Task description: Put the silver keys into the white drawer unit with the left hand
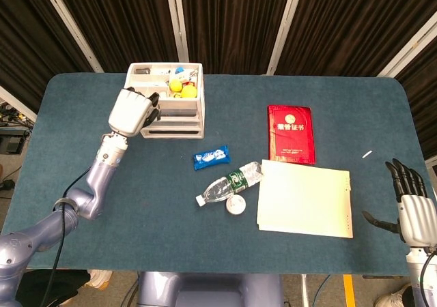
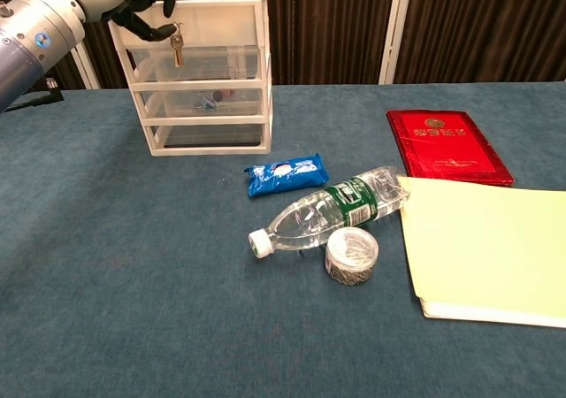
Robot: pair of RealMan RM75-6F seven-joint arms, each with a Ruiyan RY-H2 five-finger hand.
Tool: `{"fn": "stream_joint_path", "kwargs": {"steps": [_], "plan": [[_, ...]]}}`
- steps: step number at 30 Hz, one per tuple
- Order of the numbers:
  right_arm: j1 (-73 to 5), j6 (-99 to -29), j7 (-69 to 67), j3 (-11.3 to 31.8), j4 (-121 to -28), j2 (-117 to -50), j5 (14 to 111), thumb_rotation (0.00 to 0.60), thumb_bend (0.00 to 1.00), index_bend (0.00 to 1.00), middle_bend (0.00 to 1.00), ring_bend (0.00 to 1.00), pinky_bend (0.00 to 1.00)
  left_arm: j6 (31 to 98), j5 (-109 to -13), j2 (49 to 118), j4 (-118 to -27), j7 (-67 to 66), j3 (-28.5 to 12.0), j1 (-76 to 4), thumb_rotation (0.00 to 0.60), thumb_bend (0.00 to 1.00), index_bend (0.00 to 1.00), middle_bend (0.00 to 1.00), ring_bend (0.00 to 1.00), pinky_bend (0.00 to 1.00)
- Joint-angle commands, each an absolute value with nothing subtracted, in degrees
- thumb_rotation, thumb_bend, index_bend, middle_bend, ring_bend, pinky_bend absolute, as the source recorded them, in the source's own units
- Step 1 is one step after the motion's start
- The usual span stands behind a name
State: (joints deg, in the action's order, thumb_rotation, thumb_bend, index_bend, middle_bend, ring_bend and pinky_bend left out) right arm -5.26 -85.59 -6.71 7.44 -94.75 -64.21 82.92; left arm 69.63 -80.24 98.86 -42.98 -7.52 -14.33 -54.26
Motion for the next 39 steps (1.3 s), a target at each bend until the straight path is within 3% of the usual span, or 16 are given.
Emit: {"fn": "stream_joint_path", "kwargs": {"steps": [1,26,39], "plan": [[-5.25,-85.59,-6.7,7.43,-94.78,-64.2,82.93,0.6,0.04,0.0,0.0,0.0,0.0,69.5,-79.99,98.76,-43.49,-8.0,-14.55,-54.32,0.6,0.3,0.38,0.97,0.84,0.74],[-5.18,-85.7,-7.07,7.43,-94.84,-64.07,83.05,0.6,0.04,0.0,0.0,0.0,0.0,68.72,-78.49,98.21,-46.07,-11.63,-15.32,-53.98,0.6,0.29,0.38,0.97,0.84,0.74],[-5.09,-85.83,-7.27,7.35,-94.94,-63.97,83.24,0.6,0.04,0.0,0.0,0.0,0.0,69.19,-77.59,99.26,-46.41,-13.95,-16.56,-54.82,0.6,0.21,0.38,0.97,0.84,0.74]]}}
